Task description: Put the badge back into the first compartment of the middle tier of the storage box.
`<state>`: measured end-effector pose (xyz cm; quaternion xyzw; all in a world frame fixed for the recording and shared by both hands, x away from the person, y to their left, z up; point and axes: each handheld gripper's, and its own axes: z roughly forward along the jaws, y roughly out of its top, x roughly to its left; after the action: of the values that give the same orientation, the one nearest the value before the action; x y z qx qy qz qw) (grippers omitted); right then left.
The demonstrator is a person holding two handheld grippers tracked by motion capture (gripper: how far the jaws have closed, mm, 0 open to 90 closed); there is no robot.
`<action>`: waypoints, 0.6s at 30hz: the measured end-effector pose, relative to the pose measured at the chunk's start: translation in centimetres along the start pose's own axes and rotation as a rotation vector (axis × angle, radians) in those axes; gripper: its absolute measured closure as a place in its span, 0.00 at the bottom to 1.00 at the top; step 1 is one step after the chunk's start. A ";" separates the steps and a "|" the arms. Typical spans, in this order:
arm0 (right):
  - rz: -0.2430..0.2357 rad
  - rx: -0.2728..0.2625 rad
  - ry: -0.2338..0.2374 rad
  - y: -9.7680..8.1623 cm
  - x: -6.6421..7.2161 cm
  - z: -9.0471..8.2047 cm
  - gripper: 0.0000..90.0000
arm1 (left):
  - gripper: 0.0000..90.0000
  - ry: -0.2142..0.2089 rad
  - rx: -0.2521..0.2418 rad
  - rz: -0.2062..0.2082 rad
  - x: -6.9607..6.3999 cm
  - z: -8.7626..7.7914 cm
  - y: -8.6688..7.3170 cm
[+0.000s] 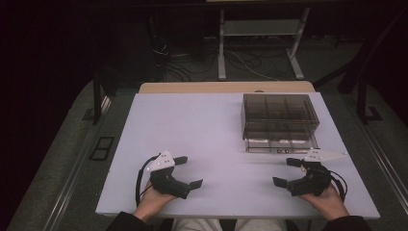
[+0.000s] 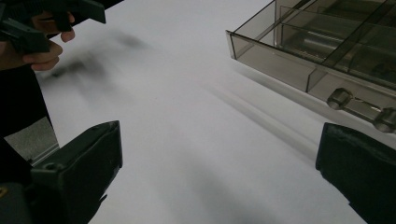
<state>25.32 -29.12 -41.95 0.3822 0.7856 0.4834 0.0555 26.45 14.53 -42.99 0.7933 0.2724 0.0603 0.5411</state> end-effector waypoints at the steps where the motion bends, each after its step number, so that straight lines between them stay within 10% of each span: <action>1: -0.002 0.000 0.000 0.0 0.0 -0.1 0.00 | 0.00 -0.002 0.005 0.004 0.0 0.0 0.0; 18: -0.045 0.048 -0.090 2.5 -1.1 -4.4 0.00 | 0.00 0.013 0.015 0.001 0.0 0.0 -0.1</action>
<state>25.41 -32.41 -37.95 0.3870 0.8020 0.4455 0.0924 26.44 14.53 -43.06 0.7971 0.2761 0.0635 0.5333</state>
